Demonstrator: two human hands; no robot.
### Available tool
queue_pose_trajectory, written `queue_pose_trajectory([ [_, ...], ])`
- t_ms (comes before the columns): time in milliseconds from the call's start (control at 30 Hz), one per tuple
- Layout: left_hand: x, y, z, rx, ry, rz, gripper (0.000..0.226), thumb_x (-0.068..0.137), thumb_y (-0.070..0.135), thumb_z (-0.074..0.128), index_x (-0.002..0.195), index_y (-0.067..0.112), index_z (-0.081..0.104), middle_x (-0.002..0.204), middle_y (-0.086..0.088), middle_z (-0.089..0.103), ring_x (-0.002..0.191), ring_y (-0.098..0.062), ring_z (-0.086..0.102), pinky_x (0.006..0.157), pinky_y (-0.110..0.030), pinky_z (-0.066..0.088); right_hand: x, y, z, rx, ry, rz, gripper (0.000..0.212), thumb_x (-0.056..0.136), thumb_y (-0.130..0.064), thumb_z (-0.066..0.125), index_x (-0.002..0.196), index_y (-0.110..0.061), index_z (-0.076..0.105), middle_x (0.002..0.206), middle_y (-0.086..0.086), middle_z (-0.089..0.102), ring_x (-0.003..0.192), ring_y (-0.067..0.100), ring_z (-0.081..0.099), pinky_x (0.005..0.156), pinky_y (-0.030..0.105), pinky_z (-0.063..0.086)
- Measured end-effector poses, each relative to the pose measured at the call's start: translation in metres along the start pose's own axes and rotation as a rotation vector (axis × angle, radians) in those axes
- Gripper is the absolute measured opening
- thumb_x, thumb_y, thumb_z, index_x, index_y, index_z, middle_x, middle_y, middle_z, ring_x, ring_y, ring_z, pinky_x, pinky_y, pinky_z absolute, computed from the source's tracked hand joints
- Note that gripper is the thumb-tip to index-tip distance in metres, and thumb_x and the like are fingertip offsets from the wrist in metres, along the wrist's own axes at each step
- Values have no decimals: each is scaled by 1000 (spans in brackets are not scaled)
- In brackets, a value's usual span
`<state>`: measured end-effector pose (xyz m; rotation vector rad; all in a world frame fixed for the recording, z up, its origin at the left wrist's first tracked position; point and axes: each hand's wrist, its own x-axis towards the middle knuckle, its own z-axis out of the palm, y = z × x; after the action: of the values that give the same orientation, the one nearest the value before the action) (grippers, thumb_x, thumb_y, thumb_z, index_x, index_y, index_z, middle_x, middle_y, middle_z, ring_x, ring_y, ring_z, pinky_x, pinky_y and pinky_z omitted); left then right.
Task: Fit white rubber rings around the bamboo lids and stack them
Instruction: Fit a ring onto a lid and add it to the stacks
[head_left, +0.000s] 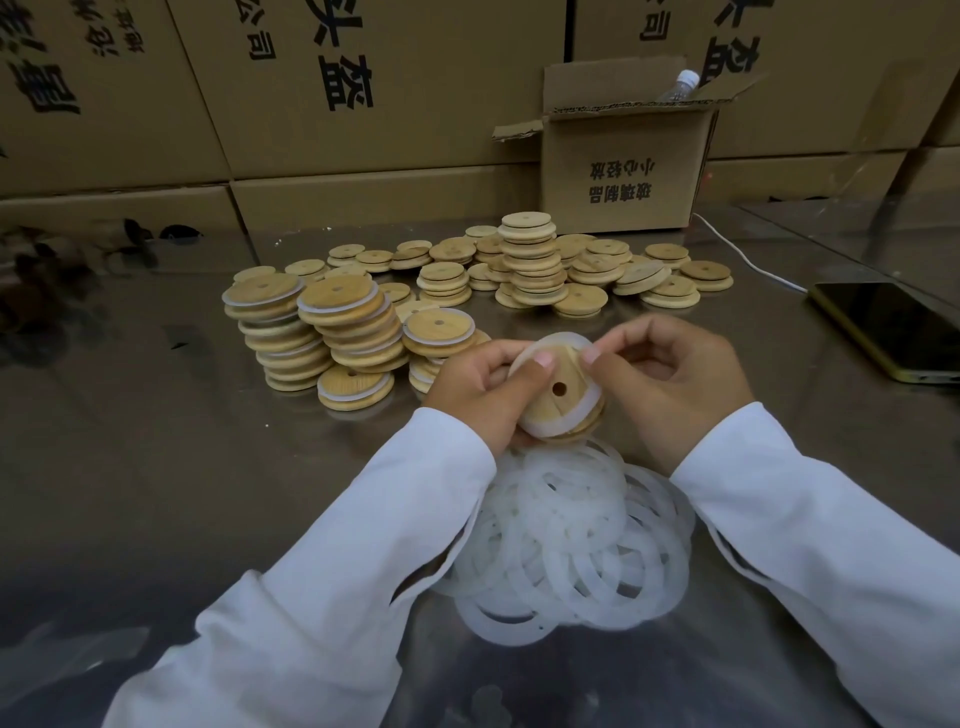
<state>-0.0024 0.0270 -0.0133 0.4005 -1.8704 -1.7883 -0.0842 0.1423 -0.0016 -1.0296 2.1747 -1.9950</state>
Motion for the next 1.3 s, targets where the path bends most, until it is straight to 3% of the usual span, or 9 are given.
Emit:
queue_pose_trajectory([
  [100,1,-1,-2,38,-15,47,13,91,18,54,88,24,65,77,3,69,84,-21,67,76,-41,57,2,0,-1,17,-29,4,21,77,-7,70,64,-22,63,60,-15,65,61,-3,59,60,8,46],
  [233,1,-1,-6,27,-47,94,11,90,15,54,94,20,63,75,4,69,74,-12,65,60,-27,56,5,0,-5,51,-73,96,18,77,-15,71,63,-26,66,62,-17,66,62,-4,58,68,18,43],
  [433,3,0,-13,-8,-88,186,11,86,18,60,95,23,63,81,6,70,82,-12,65,77,-42,56,4,-7,-10,114,-106,150,11,77,-17,69,68,-22,68,72,-8,66,69,1,58,70,20,44],
  [667,5,-3,-9,-148,-71,108,14,88,13,54,96,20,64,80,4,72,82,-13,68,67,-33,58,4,-5,-10,5,-70,-67,18,75,-16,73,65,-28,65,64,-18,66,64,-3,60,61,6,44],
  [867,3,-2,-4,-166,10,52,11,88,15,58,95,19,65,90,-8,70,86,-25,68,67,-36,59,-1,1,-4,-18,46,-84,13,72,-22,74,72,-29,64,72,-14,67,72,3,63,67,13,50],
  [1000,4,1,-4,-256,27,17,9,87,16,57,92,18,65,88,-8,70,82,-22,69,70,-39,59,-3,2,0,-55,53,-46,8,74,-25,71,72,-28,63,73,-13,66,72,1,62,68,16,50],
  [1167,3,-2,-4,-102,18,26,8,86,14,61,90,20,65,84,-6,71,81,-25,69,75,-41,57,0,5,-2,-113,113,-22,15,77,-19,70,67,-27,61,69,-15,64,67,0,61,61,10,46],
  [1300,1,-5,-2,70,-2,53,12,81,12,67,85,23,64,81,-5,69,71,-18,65,67,-29,55,0,8,-2,-244,91,-22,19,79,-18,68,66,-27,59,70,-15,64,69,3,61,62,16,45],
])
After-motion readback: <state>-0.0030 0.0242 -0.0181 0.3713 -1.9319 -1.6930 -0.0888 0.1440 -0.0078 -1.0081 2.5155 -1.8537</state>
